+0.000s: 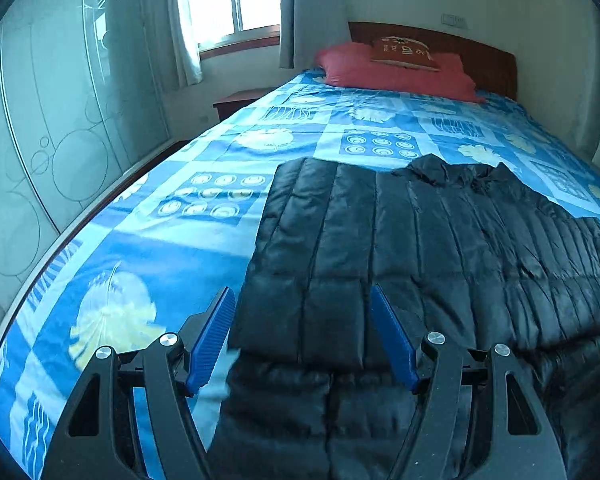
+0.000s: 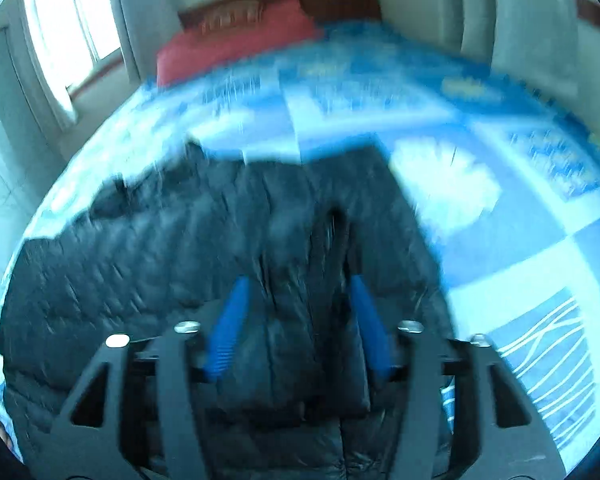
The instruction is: Fold large clothes
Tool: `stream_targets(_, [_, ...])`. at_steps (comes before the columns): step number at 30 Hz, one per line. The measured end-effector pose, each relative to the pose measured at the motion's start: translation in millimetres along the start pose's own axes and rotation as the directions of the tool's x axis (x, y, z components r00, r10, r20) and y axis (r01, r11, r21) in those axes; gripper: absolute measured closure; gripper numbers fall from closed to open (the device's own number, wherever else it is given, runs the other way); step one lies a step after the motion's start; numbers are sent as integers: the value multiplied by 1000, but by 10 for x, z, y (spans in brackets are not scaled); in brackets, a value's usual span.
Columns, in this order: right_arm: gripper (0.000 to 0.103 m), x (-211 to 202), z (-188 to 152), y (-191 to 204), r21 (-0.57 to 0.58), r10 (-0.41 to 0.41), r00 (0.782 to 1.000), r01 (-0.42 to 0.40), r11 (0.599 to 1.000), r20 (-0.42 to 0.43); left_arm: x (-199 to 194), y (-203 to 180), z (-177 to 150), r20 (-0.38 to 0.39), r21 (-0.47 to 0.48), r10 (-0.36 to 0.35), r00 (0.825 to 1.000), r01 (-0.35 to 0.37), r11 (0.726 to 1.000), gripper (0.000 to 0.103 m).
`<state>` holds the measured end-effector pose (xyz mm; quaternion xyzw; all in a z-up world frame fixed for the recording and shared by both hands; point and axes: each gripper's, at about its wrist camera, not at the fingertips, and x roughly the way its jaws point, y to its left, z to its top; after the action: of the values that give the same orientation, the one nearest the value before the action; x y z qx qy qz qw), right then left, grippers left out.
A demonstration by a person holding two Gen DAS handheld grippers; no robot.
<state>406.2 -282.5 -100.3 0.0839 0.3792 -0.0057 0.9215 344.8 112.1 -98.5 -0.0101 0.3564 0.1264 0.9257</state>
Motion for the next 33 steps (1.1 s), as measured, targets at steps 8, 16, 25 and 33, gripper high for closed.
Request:
stream_targets(8, [46, 530, -340, 319, -136, -36, 995, 23, 990, -94, 534, 33, -49, -100, 25, 74, 992, -72, 997, 33])
stream_targets(16, [46, 273, -124, 301, -89, -2, 999, -1, 996, -38, 360, 71, -5, -97, 41, 78, 992, -74, 996, 34])
stream_targets(25, [45, 766, 179, 668, -124, -12, 999, 5, 992, -49, 838, -78, 455, -38, 61, 95, 995, -93, 994, 34])
stream_targets(33, [41, 811, 140, 688, -117, -36, 998, 29, 993, -59, 967, -31, 434, -132, 29, 112, 985, -110, 994, 34])
